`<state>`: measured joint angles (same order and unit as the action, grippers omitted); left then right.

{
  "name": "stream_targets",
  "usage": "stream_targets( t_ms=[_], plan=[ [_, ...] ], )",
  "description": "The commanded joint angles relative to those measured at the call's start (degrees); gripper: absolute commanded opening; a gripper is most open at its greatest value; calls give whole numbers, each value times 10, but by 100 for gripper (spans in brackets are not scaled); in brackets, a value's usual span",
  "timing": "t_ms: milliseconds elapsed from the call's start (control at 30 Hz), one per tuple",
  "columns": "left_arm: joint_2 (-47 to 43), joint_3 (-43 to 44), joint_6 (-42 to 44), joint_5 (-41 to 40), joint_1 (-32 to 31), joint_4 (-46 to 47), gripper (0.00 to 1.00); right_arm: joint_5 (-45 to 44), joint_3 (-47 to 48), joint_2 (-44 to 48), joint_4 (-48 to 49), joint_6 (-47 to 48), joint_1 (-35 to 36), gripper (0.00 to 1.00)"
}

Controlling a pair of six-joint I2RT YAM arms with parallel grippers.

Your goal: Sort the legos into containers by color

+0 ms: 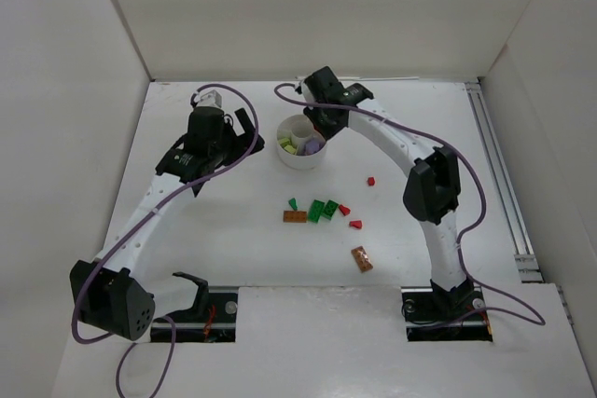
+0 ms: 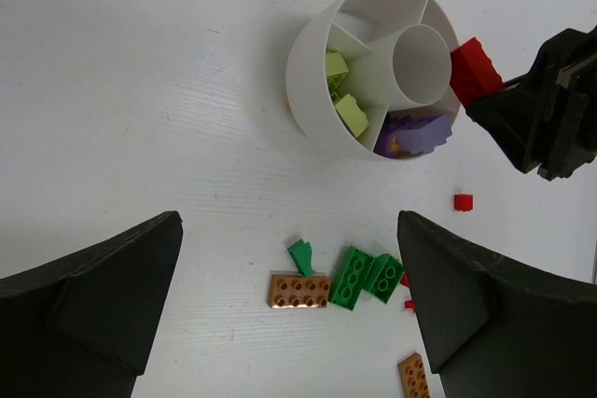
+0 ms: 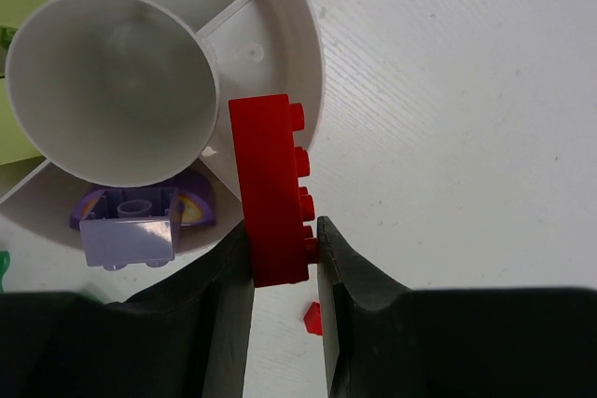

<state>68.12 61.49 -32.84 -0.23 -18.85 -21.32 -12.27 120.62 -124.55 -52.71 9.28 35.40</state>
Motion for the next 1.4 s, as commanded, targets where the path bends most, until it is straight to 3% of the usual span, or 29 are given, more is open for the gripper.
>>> stream_targets(
  t_ms=[0,333,700,833,967,1067,1200,1300,1367],
  plan=[
    [-11,-1,7,3,3,22,99,-10,30,-5,-20,3,6,24],
    [-6,-1,7,8,3,22,99,-10,42,-10,-25,3,6,46],
    [-1,-1,12,25,3,27,99,-29,45,16,-20,3,12,46],
    [-6,-7,17,43,3,32,99,-13,-83,117,65,3,12,43],
    [-12,-47,5,63,3,39,99,32,-352,264,195,-4,6,47],
    [-29,-78,-7,74,3,45,99,58,-495,373,268,-18,14,53],
    [-29,-102,-19,87,-2,51,99,64,-597,401,282,-35,53,58],
    [-29,-116,-26,87,-8,51,99,42,-623,394,297,-65,86,62],
    [-29,-121,-33,87,-22,51,99,30,-629,376,311,-84,92,71]
  ],
)
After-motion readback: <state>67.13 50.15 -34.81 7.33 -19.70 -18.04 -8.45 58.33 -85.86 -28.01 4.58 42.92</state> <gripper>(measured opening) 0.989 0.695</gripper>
